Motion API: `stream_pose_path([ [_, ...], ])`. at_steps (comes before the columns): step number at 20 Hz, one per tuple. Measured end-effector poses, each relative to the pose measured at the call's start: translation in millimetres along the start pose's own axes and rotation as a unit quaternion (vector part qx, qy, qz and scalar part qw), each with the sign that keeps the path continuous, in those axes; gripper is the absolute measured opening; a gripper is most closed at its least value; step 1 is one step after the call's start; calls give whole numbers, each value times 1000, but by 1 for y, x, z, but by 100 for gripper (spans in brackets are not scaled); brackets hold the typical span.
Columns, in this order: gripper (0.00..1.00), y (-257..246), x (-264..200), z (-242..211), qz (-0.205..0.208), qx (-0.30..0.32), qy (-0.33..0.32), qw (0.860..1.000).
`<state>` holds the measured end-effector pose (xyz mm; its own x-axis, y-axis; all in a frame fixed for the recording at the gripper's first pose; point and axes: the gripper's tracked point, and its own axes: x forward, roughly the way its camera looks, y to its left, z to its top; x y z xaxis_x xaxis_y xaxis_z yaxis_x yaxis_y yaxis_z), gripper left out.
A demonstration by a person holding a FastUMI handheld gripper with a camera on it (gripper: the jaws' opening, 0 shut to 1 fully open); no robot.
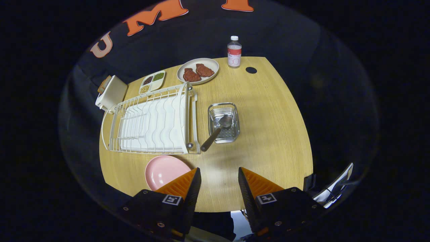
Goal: Take the plate from the dish rack, then take the spoon from the basket and place it into the plate.
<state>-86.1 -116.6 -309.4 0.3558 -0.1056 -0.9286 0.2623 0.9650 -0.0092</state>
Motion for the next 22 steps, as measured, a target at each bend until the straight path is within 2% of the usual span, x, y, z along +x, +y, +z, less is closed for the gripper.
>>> stream_pose_path([
  [3, 67, 12, -1, 26, 18, 9, -19, 1000],
  [6, 68, 25, 7, 42, 29, -12, -75, 997],
  [10, 73, 34, 18, 41, 24, -46, -140, 989],
  [15, 76, 38, 33, 34, 29, -50, -197, 979],
  [20, 76, 29, 55, 29, 22, -73, -260, 963],
  [22, 76, 31, 58, 33, 31, -90, -296, 950],
])
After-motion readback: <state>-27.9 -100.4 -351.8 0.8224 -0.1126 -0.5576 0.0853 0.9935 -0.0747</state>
